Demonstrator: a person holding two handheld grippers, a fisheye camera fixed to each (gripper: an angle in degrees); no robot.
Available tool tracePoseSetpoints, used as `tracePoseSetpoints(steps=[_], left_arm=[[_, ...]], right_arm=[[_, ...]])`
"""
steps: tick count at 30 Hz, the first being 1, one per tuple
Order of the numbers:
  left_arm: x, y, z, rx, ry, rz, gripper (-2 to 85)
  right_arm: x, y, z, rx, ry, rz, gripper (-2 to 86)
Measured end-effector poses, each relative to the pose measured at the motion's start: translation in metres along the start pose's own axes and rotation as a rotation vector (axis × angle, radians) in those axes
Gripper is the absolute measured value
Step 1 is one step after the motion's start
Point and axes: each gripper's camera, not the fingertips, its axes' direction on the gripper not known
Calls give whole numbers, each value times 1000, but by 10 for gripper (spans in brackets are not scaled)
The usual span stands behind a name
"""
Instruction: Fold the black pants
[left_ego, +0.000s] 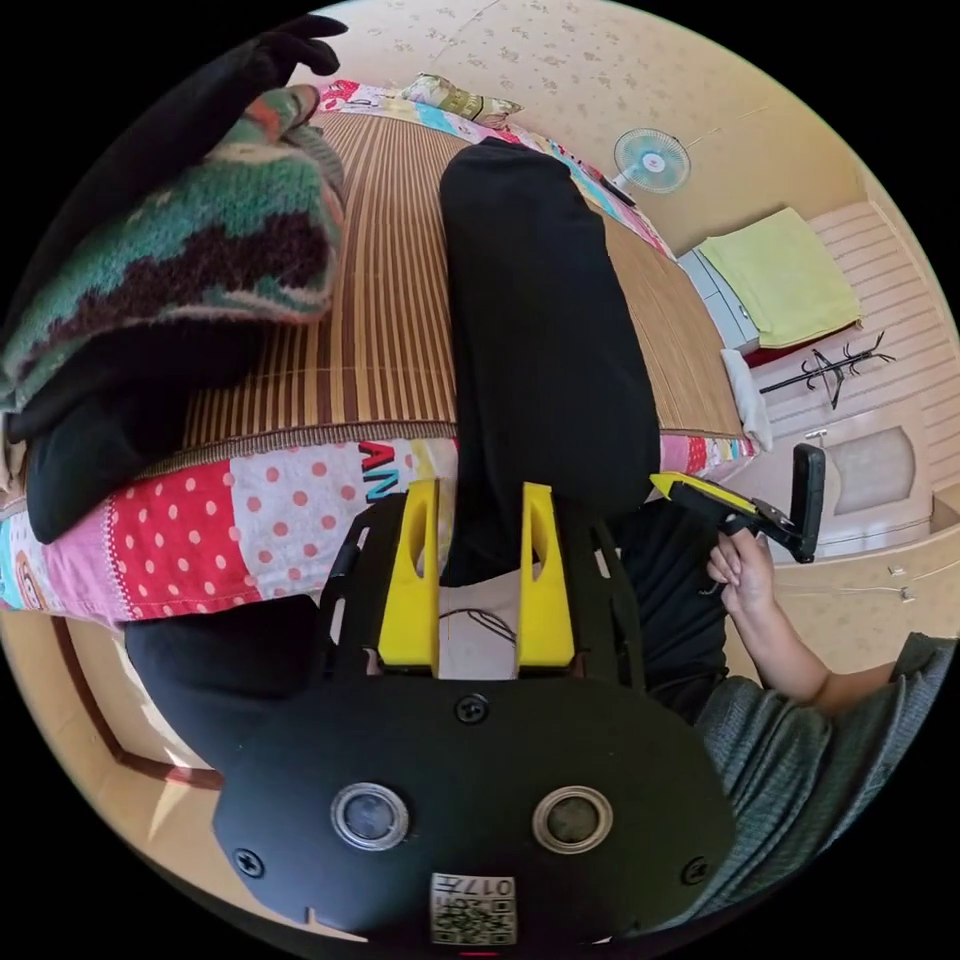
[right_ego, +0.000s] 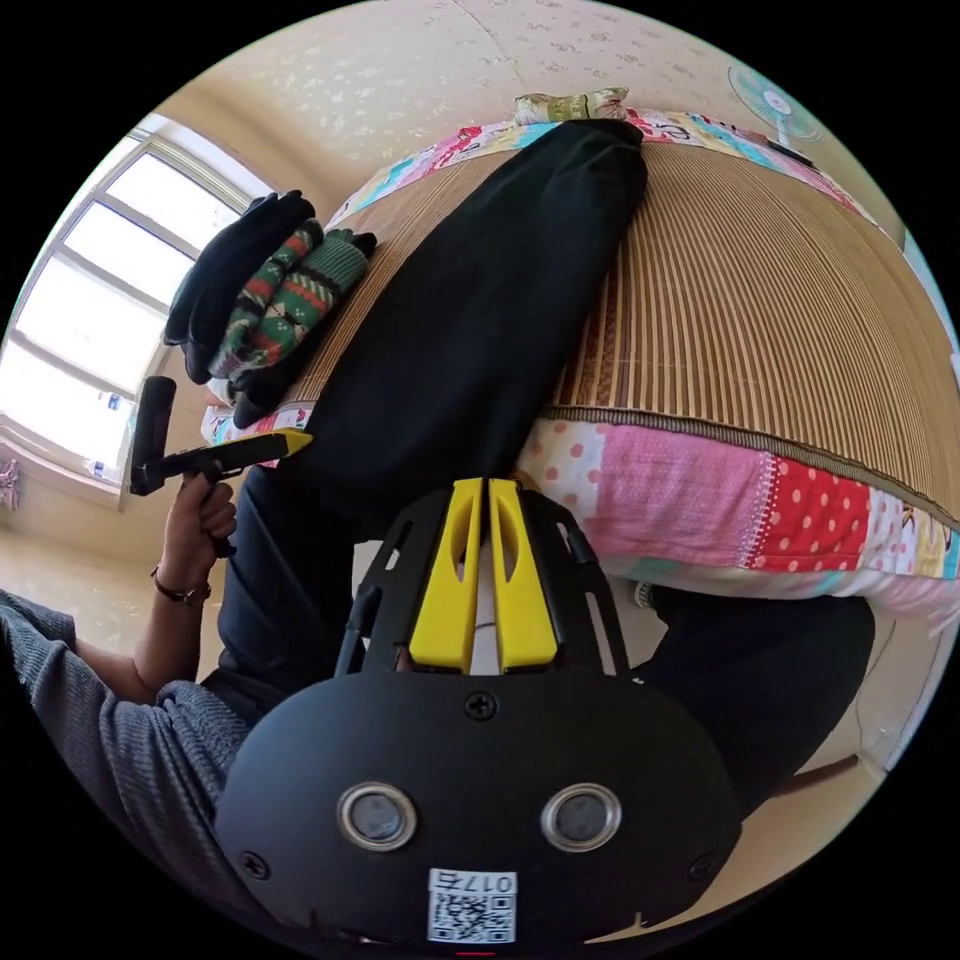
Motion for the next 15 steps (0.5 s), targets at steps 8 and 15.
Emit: tracePoseSetpoints(steps=[8, 15], left_arm=[[-9, -17, -12, -29, 222, 176, 19], [-46, -4, -9, 35, 417, 129, -7]], right_arm=[[52, -27, -87, 143, -521, -55, 8], [88, -20, -70, 93, -636, 48, 8]])
